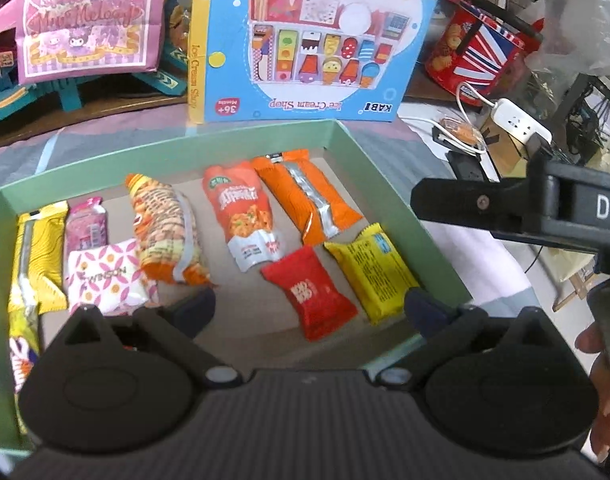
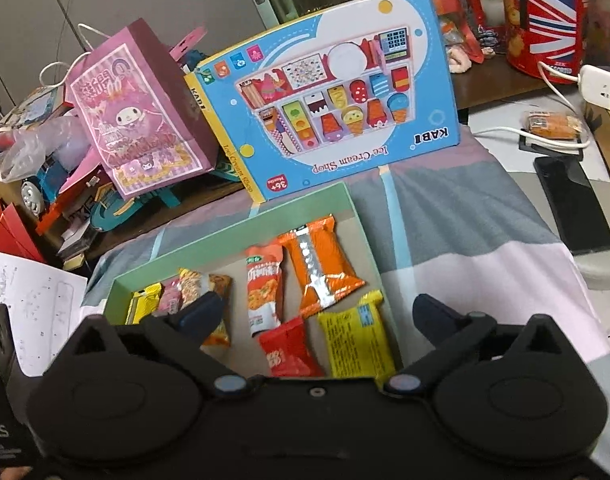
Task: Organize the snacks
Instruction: 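Lower the yellow pack and red packet into the green tray and open both grippers, then grasp the pink-blue candy stick with the right gripper while the left grasps a red bag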
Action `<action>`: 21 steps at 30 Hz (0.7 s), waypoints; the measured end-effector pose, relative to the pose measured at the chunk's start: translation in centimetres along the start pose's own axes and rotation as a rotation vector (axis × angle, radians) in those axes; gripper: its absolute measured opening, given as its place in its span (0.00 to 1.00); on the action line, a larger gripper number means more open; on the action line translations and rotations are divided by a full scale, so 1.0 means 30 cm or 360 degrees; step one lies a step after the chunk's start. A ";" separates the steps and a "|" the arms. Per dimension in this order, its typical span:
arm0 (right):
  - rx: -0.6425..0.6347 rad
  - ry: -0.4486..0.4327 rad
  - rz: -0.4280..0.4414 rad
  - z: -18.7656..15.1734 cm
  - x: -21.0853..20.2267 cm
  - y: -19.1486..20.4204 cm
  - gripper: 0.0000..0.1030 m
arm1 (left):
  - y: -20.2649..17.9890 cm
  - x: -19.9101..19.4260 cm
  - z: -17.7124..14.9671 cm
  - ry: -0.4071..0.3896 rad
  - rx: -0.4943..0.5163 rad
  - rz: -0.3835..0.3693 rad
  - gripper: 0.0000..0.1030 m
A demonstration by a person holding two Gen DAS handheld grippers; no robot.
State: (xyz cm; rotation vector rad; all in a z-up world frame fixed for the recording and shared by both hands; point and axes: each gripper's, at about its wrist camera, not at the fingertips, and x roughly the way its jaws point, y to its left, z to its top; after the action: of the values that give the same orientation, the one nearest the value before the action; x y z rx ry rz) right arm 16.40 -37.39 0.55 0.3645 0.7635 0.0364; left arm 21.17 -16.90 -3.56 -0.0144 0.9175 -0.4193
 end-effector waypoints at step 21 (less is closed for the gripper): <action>0.0012 0.0178 -0.0019 -0.377 -0.223 0.081 1.00 | 0.083 -0.308 -0.425 0.0172 0.0101 -0.0018 1.00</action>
State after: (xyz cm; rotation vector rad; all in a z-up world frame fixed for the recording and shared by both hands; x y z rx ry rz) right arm 4.09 -32.72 -1.67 0.3675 0.8767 0.0426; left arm 7.26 -9.22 -4.77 0.0615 1.0104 -0.4626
